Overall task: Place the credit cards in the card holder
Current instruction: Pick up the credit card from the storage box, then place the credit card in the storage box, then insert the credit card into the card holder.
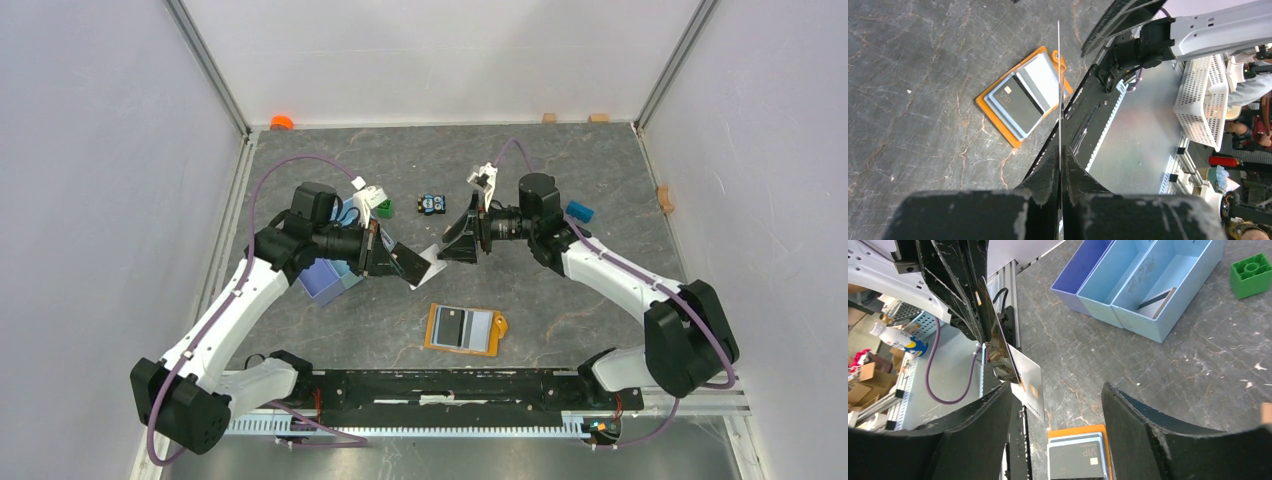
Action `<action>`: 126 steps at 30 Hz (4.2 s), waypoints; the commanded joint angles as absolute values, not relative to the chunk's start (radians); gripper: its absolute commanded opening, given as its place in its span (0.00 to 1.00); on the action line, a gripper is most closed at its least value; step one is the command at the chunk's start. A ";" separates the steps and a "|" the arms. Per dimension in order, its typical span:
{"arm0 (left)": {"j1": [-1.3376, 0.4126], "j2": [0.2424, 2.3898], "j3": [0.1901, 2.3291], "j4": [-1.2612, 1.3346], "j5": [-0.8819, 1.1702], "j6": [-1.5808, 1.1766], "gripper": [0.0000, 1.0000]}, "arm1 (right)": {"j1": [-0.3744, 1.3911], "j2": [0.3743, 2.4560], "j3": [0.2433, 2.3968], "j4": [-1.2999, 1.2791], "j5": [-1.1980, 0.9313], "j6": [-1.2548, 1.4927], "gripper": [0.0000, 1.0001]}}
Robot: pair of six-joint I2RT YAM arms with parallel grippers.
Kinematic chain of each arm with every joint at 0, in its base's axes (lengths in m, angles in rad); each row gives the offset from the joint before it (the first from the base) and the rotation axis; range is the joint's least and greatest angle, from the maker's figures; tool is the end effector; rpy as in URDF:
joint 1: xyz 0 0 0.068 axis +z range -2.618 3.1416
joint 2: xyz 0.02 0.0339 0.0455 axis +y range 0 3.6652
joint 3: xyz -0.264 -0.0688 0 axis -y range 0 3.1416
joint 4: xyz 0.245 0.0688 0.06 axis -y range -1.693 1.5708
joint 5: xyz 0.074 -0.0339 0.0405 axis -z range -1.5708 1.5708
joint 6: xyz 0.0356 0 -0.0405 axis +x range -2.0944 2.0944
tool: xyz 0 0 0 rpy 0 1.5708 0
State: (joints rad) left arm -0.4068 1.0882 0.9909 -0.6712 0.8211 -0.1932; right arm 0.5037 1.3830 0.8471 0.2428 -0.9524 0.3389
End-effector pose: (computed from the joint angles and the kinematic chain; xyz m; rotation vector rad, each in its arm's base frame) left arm 0.1897 -0.1101 0.3150 0.6727 2.2593 -1.2545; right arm 0.2510 0.1715 0.2720 -0.8648 1.7982 1.4430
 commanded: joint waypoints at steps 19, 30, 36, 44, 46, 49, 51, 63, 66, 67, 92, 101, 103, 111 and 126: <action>-0.403 1.068 0.988 -0.570 0.907 -0.165 0.02 | 0.519 1.421 0.818 0.486 -1.146 0.524 0.05; -0.387 1.069 0.982 -0.581 0.845 -0.144 0.02 | 0.406 1.309 0.824 0.211 -1.004 0.318 0.00; -0.371 1.068 0.989 -0.619 0.719 -0.127 0.02 | 0.359 1.261 0.807 0.161 -0.970 0.291 0.00; -0.246 1.192 1.006 -0.605 0.193 -0.326 0.02 | 0.354 1.143 0.814 -0.021 -0.684 0.187 0.00; -0.241 1.226 1.020 -0.600 0.160 -0.375 0.02 | 0.354 1.125 0.804 -0.042 -0.656 0.181 0.00; -0.239 1.286 1.044 -0.598 0.126 -0.413 0.02 | 0.355 1.100 0.784 -0.054 -0.644 0.179 0.00; -0.239 1.323 1.053 -0.598 0.102 -0.419 0.02 | 0.355 1.087 0.768 -0.054 -0.642 0.185 0.00; -0.241 1.442 1.122 -0.583 0.102 -0.362 0.35 | 0.355 1.032 0.704 -0.077 -0.688 0.204 0.00; -0.250 1.437 1.126 -0.593 0.101 -0.349 0.61 | 0.355 1.017 0.703 -0.127 -0.699 0.182 0.00; -0.259 1.425 1.125 -0.597 0.089 -0.344 0.66 | 0.356 1.012 0.705 -0.150 -0.700 0.170 0.00; -0.778 1.304 1.013 -0.467 0.922 -0.069 0.88 | 0.607 1.076 0.749 -0.246 -1.006 0.133 0.00; -0.833 1.331 0.994 -0.539 0.898 -0.042 0.80 | 0.627 1.094 0.774 -0.264 -1.061 0.120 0.00; -0.850 1.345 0.999 -0.559 0.862 -0.030 0.77 | 0.633 1.095 0.775 -0.267 -1.067 0.120 0.00; -0.892 1.346 0.994 -0.515 0.827 -0.080 0.08 | 0.645 1.099 0.786 -0.322 -1.056 0.088 0.07; -0.900 1.289 0.594 0.113 0.400 -0.760 0.02 | 0.614 0.922 0.514 -0.334 -0.378 0.520 0.53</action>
